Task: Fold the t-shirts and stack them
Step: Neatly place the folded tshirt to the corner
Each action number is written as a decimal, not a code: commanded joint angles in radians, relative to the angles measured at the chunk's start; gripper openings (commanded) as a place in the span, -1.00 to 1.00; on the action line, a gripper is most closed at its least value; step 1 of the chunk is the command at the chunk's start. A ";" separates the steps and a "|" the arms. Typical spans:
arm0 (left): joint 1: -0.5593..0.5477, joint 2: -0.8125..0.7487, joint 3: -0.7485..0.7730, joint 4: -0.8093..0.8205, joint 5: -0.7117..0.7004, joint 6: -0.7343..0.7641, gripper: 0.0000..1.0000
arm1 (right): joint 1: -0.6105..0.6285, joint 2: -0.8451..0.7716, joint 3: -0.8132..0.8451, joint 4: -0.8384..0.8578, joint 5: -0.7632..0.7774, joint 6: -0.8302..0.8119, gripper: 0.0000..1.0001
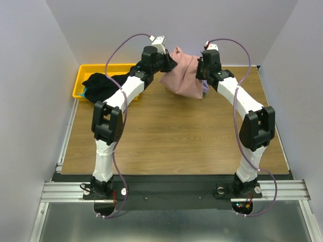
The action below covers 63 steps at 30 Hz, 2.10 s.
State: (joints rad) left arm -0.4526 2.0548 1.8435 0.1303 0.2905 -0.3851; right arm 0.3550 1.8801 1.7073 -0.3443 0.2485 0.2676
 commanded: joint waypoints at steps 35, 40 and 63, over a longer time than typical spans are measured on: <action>0.045 0.386 0.562 0.149 -0.222 -0.060 0.97 | -0.246 0.259 0.349 0.022 0.000 -0.004 1.00; 0.040 0.136 0.403 0.020 -0.165 -0.031 0.97 | -0.246 0.001 0.125 0.019 -0.100 0.059 1.00; -0.001 -1.501 -1.480 -0.129 -0.410 -0.385 0.97 | -0.240 -1.214 -1.215 0.079 -0.335 0.404 1.00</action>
State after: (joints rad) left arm -0.4519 0.6559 0.3809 0.0204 -0.0513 -0.6949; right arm 0.1116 0.7990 0.5243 -0.3576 -0.1089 0.6296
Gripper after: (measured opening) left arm 0.985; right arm 0.998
